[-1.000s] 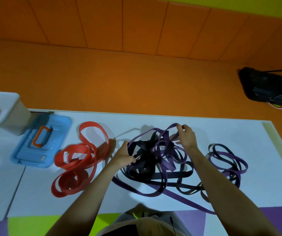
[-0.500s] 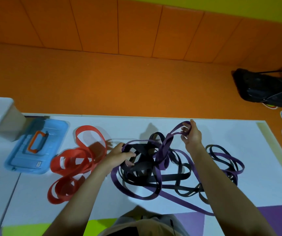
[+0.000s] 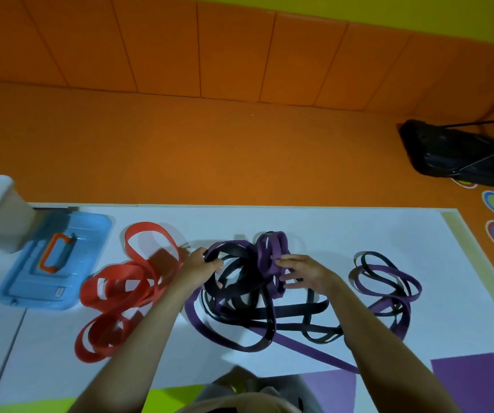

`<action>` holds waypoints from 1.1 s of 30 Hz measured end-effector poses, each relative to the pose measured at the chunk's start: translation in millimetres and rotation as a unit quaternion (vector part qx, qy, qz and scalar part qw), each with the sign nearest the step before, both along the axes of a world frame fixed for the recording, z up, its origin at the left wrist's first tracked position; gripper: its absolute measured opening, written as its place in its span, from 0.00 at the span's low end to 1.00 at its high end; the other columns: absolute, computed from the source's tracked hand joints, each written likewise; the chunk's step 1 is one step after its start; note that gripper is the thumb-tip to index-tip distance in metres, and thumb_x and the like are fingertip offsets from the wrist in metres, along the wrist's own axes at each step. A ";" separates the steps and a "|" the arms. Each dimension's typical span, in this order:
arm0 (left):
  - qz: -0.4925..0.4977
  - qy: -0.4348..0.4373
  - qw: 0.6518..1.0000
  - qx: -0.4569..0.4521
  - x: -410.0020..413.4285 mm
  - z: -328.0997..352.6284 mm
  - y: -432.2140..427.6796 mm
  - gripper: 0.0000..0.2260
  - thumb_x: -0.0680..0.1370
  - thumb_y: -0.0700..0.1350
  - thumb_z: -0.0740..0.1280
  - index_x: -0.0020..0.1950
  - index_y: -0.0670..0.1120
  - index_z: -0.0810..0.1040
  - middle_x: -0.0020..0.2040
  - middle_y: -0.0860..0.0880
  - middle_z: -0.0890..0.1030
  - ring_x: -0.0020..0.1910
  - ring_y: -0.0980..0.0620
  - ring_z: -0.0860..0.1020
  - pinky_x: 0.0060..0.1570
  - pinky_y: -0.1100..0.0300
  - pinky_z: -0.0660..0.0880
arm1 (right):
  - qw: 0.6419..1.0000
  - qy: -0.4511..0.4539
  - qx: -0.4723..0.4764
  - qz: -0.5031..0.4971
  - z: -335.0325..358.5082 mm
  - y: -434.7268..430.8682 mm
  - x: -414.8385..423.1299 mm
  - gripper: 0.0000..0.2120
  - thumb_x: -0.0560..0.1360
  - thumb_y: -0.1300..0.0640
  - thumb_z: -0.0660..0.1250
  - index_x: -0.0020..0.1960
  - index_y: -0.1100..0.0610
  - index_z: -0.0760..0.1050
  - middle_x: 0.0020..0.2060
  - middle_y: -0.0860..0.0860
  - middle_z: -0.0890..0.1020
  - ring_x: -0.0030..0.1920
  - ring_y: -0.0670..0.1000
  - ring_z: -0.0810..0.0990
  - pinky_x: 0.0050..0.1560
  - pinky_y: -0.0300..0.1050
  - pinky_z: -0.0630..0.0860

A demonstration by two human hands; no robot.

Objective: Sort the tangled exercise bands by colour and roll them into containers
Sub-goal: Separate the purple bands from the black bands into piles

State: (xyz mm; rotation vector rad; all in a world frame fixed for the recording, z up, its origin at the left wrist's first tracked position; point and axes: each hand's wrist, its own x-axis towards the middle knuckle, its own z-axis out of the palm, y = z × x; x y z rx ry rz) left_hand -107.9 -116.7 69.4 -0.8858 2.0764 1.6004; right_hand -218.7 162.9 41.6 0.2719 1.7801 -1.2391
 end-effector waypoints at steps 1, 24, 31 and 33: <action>-0.002 0.000 1.000 0.009 1.8 1.4 2.1 0.10 0.79 0.43 0.69 0.58 0.41 0.76 0.44 0.48 0.87 0.33 0.49 0.86 0.43 0.55 0.83 | 1.000 0.017 0.011 0.022 -2.3 -9.1 2.0 0.16 0.76 0.52 0.78 0.62 0.54 0.83 0.55 0.49 0.83 0.51 0.53 0.84 0.55 0.50 0.84; 0.087 -0.002 0.996 -0.014 15.2 -23.1 13.4 0.13 0.74 0.43 0.71 0.57 0.47 0.75 0.43 0.48 0.85 0.38 0.51 0.86 0.42 0.58 0.82 | 0.850 0.370 0.288 0.241 -57.2 -124.3 46.4 0.12 0.78 0.48 0.69 0.57 0.53 0.77 0.49 0.53 0.86 0.51 0.59 0.85 0.52 0.53 0.80; -0.015 0.031 0.999 -0.026 20.8 -27.1 14.4 0.21 0.72 0.37 0.73 0.61 0.47 0.69 0.45 0.47 0.86 0.37 0.50 0.86 0.43 0.54 0.82 | 0.974 0.216 0.008 -0.068 -5.6 -88.2 16.9 0.07 0.80 0.58 0.69 0.47 0.54 0.71 0.36 0.53 0.75 0.37 0.55 0.74 0.41 0.48 0.74; -0.048 0.030 0.998 -0.018 22.3 -21.2 23.0 0.22 0.73 0.33 0.73 0.62 0.46 0.68 0.48 0.46 0.86 0.32 0.56 0.84 0.37 0.66 0.77 | 0.972 0.136 -0.079 -0.172 14.0 -84.3 6.8 0.04 0.82 0.59 0.66 0.50 0.56 0.72 0.38 0.55 0.78 0.40 0.55 0.79 0.42 0.50 0.80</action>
